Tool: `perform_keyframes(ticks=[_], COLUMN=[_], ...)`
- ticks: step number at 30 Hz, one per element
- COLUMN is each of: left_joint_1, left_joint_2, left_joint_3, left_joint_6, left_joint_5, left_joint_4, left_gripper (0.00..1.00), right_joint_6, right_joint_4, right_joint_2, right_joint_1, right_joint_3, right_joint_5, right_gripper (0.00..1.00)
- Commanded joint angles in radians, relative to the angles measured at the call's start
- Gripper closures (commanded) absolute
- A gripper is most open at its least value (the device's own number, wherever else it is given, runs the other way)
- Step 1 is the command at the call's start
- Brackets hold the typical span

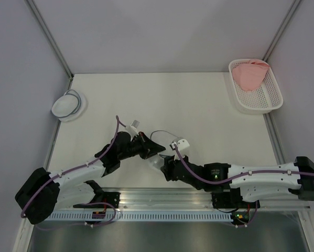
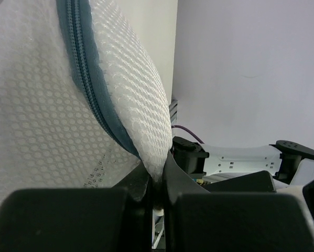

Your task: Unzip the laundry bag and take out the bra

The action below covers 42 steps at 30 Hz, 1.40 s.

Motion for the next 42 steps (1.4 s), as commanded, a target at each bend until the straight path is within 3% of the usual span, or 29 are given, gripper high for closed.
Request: perform_keyframes(ticks=[1,10,23,32,42], left_joint_1=[-0.013,-0.046,-0.048,-0.043,0.010], left_joint_2=[-0.032,-0.087,-0.223,-0.269,-0.299], left_joint_3=[-0.035,-0.084,-0.136,-0.139,0.005], left_joint_6=[0.020,0.026,0.105,0.184,0.369], left_joint_5=[0.015,0.012,0.011,-0.029,-0.118], left_joint_4=[0.129,0.155,0.050,-0.058,-0.131], left_gripper=[0.98,0.98,0.98,0.98,0.98], right_joint_6=[0.046,0.069,0.112,0.129,0.393], right_joint_4=[0.058,0.028,-0.162,-0.291,-0.726], right_joint_2=[0.023,0.088,0.029,-0.043,0.052], right_joint_1=[0.001,-0.016,-0.027,-0.025,-0.025], right_joint_3=[0.053,0.097,0.106,0.085,0.165], right_joint_5=[0.068,0.194,0.225,0.177,0.338], right_gripper=[0.44,0.54,0.99,1.00,1.00])
